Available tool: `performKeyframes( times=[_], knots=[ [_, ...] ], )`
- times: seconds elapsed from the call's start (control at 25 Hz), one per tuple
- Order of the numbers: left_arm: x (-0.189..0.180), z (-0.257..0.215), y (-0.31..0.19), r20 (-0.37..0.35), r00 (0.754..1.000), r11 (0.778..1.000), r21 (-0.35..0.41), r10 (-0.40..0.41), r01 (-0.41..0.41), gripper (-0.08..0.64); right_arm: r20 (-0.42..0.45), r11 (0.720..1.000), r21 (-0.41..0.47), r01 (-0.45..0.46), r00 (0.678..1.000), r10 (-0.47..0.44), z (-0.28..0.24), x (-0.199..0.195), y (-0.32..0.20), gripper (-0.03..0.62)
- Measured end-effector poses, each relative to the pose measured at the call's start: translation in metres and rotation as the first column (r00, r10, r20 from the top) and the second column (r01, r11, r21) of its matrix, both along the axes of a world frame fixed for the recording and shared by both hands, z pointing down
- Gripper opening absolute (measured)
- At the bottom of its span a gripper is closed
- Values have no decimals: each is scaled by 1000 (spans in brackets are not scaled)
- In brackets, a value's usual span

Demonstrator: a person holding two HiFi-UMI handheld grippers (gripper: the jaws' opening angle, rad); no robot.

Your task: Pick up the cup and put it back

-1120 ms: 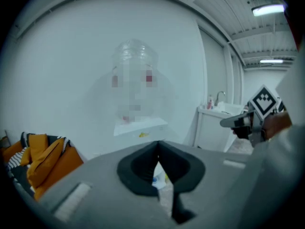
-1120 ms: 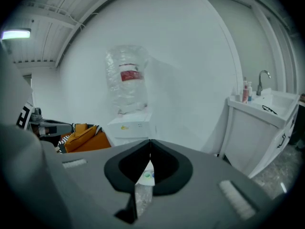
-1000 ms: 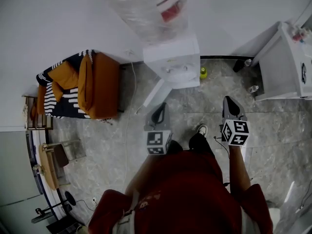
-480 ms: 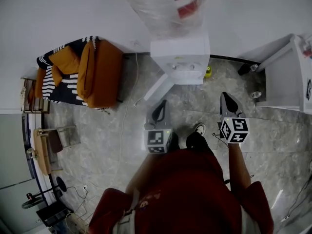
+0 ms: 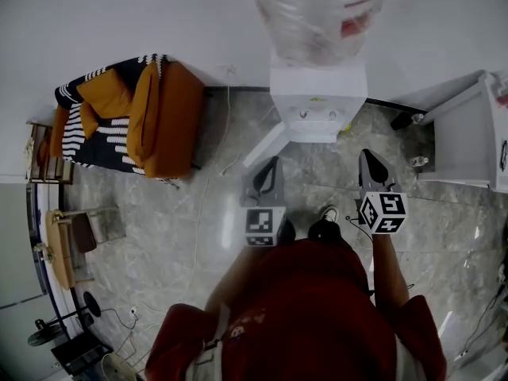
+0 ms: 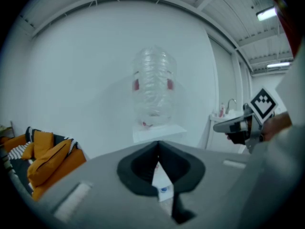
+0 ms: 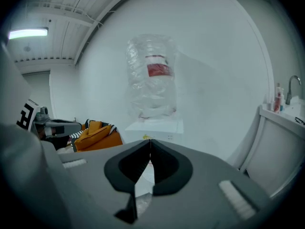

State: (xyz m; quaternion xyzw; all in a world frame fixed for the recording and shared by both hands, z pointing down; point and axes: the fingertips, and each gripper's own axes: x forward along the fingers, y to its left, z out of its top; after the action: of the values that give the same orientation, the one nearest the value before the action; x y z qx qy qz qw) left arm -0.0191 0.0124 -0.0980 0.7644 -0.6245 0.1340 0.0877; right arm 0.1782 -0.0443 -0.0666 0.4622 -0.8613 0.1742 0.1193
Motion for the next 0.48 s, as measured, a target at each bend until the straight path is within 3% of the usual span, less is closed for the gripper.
performKeyframes(
  times=[0.28,0.48],
  knots=[
    [-43,-2,-3,-12,1000,1000,11,21,-21,-1,-19,1000,17,2,1000,-2,-8,-47,8,1],
    [-55,7,-6,-19,999,999,9,44,-44,-1,-23,1000,10,0,1000,0,0,-61,11,2]
  ],
)
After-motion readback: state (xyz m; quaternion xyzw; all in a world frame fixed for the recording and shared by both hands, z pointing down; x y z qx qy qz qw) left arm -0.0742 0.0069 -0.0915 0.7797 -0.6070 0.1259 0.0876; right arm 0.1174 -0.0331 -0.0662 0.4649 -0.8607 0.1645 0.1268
